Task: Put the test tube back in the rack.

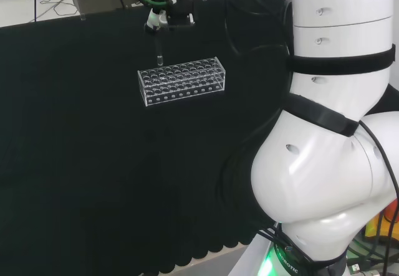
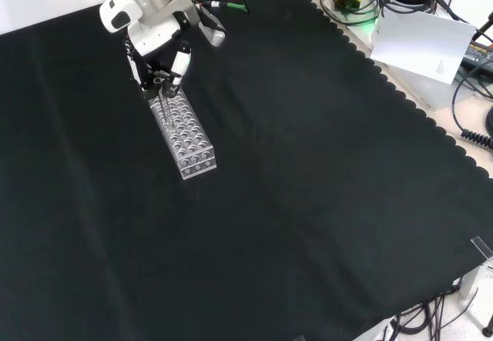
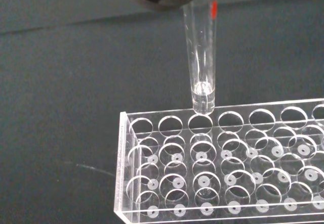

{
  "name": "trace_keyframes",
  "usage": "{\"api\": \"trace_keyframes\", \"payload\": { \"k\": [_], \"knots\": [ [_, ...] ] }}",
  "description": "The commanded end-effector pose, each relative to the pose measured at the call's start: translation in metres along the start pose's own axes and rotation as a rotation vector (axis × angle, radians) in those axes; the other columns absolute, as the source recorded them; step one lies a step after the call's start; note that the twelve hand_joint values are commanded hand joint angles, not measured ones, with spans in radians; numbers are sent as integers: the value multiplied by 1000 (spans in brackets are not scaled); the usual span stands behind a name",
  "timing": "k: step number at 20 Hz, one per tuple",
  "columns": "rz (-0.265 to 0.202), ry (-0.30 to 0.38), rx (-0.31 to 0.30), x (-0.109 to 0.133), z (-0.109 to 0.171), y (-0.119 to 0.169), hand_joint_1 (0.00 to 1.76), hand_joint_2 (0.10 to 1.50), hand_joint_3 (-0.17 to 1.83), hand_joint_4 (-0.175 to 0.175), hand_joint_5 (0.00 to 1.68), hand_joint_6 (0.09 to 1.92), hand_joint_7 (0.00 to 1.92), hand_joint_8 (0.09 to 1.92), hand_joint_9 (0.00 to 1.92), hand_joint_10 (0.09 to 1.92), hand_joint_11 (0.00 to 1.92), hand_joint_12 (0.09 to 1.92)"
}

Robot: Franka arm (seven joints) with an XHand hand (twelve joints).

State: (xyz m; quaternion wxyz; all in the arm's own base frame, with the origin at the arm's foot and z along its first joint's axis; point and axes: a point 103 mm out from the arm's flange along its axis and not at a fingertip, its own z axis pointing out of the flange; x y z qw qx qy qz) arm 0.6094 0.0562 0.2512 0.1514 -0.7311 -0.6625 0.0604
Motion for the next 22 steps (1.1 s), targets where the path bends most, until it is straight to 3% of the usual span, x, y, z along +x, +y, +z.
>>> {"api": "trace_keyframes", "payload": {
  "k": [1, 22],
  "knots": [
    [8, 12, 5, -1, 5, 5, 1237, 1028, -175, -175, 1484, 120, 1702, 539, 1719, 278, 1169, 981],
    [18, 20, 40, -7, 22, 9, 1237, 1028, -175, -175, 1487, 114, 1703, 537, 1718, 281, 1169, 980]
  ]
}}
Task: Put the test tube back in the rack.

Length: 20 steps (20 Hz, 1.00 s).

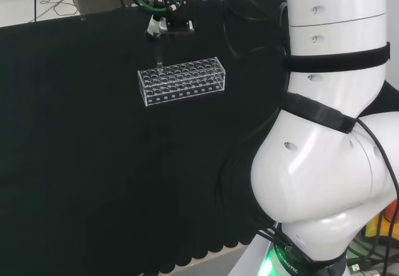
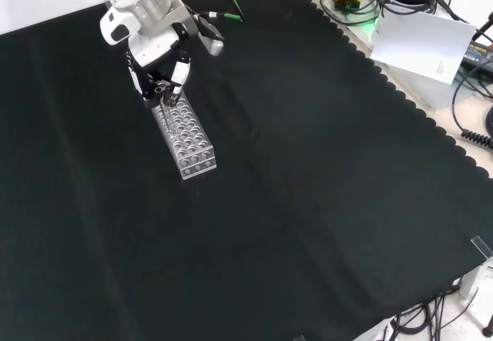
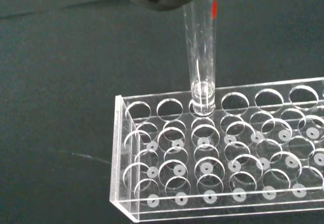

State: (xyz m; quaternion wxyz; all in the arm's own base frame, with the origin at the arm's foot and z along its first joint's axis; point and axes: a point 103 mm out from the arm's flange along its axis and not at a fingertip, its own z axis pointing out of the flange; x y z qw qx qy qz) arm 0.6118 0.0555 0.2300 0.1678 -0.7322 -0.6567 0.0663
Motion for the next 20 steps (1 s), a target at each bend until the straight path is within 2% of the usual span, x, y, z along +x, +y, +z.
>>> {"api": "trace_keyframes", "payload": {
  "k": [1, 20],
  "knots": [
    [10, 5, 7, -4, 4, 0, 1237, 1028, -175, -175, 1487, 114, 1703, 537, 1718, 281, 1169, 980],
    [10, 7, 46, -5, 21, 13, 1237, 1028, -175, -175, 1489, 109, 1703, 536, 1716, 283, 1168, 980]
  ]
}}
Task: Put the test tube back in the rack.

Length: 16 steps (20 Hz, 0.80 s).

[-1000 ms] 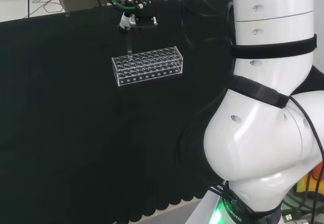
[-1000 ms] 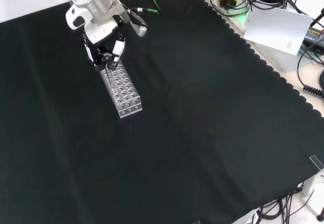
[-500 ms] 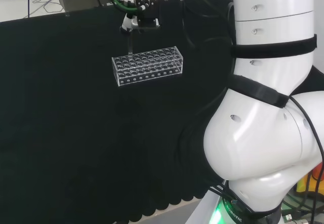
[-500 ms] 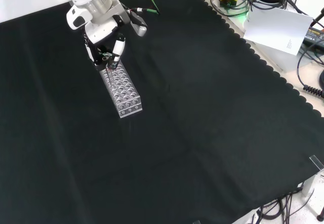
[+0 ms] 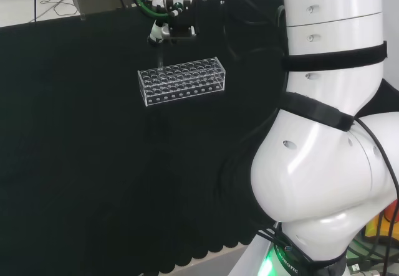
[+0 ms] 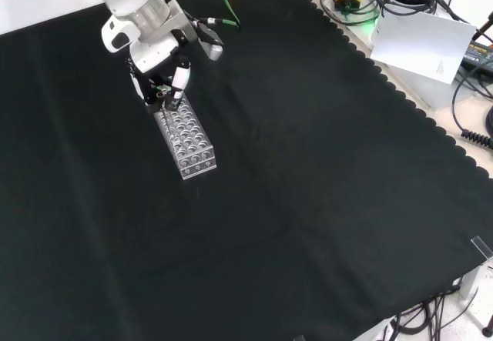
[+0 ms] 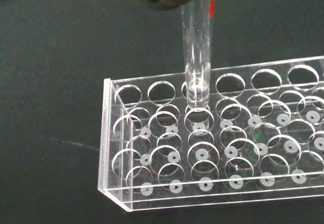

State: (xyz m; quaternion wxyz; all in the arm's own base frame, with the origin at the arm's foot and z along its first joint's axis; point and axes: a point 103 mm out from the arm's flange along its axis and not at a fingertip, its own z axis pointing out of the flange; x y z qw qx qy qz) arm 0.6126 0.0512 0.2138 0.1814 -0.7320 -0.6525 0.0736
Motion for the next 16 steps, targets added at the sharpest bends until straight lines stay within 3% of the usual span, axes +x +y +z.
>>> {"api": "trace_keyframes", "payload": {
  "k": [1, 16],
  "knots": [
    [1, 5, 13, -1, 6, 7, 1237, 1028, -175, -175, 1489, 109, 1703, 536, 1716, 284, 1168, 980],
    [13, 13, 54, -6, 35, 13, 1237, 1028, -175, -175, 1491, 105, 1703, 535, 1716, 286, 1166, 980]
  ]
}}
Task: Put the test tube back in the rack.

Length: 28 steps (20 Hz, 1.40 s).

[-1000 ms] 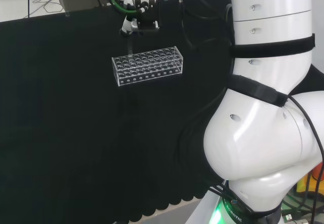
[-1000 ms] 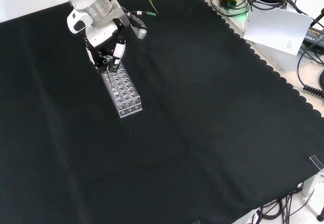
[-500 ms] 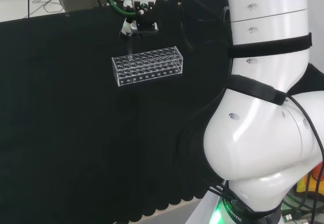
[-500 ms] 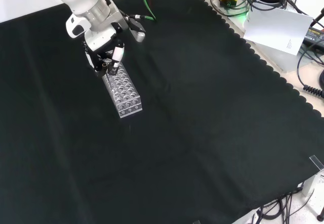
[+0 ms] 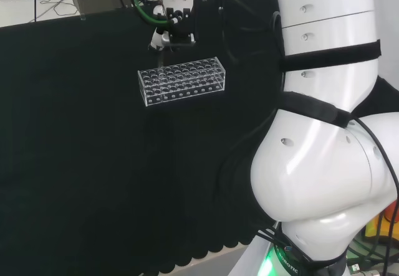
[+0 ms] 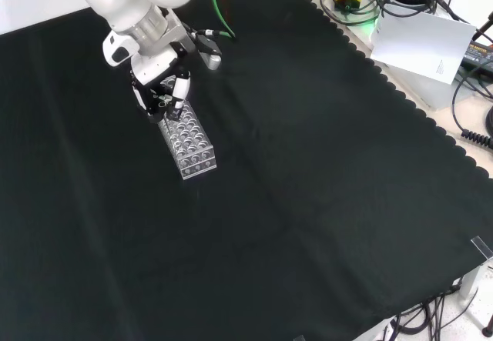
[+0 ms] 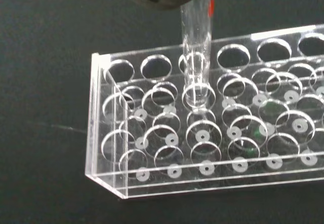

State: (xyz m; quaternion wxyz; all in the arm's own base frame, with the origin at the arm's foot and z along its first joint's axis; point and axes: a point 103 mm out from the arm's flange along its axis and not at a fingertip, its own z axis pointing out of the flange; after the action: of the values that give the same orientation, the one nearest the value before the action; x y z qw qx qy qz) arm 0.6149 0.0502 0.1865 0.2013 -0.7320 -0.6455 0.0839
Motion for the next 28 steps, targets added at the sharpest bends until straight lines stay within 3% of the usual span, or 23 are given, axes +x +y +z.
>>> {"api": "trace_keyframes", "payload": {
  "k": [1, 12, 13, 14, 16, 18, 20, 22, 28],
  "knots": [
    [1, 0, 12, -2, 13, 2, 1237, 1028, -175, -175, 1491, 105, 1703, 535, 1716, 286, 1166, 980],
    [-10, 1, 24, -1, 21, 4, 1237, 1028, -175, -175, 1492, 102, 1704, 536, 1715, 287, 1165, 979],
    [-15, 15, 41, -1, 22, 5, 1307, 1021, -175, -175, 1485, 100, 1698, 534, 1623, 258, 1159, 977],
    [-24, 38, 69, -1, 24, 6, 1361, 1022, -175, -175, 1445, 169, 1556, 590, 1556, 184, 1140, 986],
    [-42, 74, 121, 0, 27, 6, 1370, 1046, -175, -175, 1356, 189, 1396, 664, 1441, 373, 1022, 1120],
    [-53, 105, 146, -2, 28, 6, 1301, 1046, -175, -175, 1193, 404, 1292, 644, 1313, 560, 812, 1291],
    [-62, 114, 154, -2, 27, 5, 1232, 1013, -175, -169, 977, 573, 1002, 802, 1110, 713, 634, 1394],
    [-69, 119, 156, -3, 25, 5, 1194, 988, -175, -141, 797, 687, 768, 909, 932, 804, 505, 1450],
    [-83, 146, 150, -6, 17, 1, 1173, 968, -175, -93, 658, 752, 581, 950, 785, 851, 393, 1484]
  ]
}}
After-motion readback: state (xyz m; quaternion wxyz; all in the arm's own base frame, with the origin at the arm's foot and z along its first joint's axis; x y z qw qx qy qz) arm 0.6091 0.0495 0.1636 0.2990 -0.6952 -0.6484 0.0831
